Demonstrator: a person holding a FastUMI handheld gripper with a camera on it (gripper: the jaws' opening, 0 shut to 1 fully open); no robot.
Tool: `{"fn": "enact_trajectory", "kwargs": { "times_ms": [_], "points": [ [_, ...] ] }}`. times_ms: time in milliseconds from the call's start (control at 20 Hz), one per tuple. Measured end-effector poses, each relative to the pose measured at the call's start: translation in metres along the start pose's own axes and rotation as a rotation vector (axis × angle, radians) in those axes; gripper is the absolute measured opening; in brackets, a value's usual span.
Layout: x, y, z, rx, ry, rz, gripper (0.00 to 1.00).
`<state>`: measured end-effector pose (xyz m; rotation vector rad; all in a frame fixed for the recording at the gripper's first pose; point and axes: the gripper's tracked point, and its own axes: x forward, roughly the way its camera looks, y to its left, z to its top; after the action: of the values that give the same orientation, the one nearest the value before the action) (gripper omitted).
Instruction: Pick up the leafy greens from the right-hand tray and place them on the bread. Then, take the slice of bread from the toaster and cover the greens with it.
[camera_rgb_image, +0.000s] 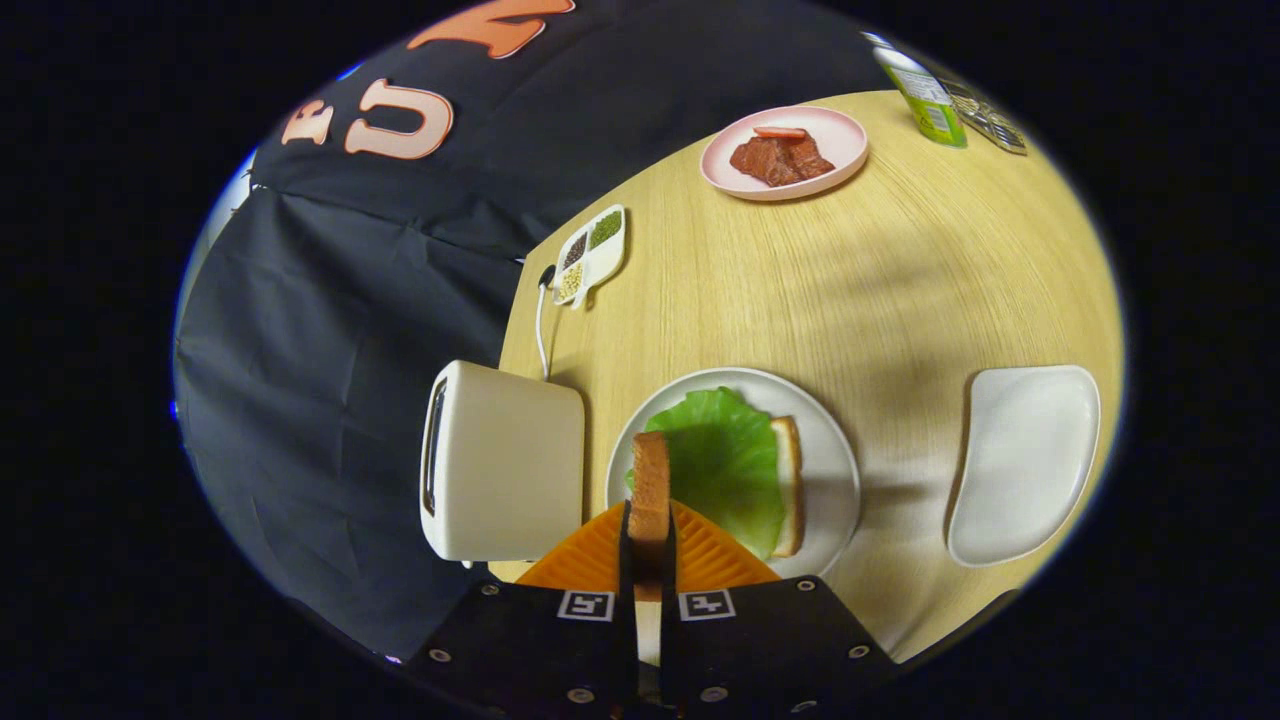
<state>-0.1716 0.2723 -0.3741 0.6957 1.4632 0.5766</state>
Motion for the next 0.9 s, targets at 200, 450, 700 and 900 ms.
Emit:
{"fn": "enact_trajectory", "kwargs": {
  "times_ms": [200,450,700,900],
  "points": [
    [0.008,-0.027,0.002,-0.002,-0.016,-0.067,0.11],
    [0.011,-0.048,0.004,-0.109,-0.058,-0.179,0.34],
    [-0.004,-0.054,0.013,-0.192,-0.118,-0.268,0.54],
    [-0.038,-0.031,0.048,-0.263,-0.249,-0.269,0.54]
  ]
}}
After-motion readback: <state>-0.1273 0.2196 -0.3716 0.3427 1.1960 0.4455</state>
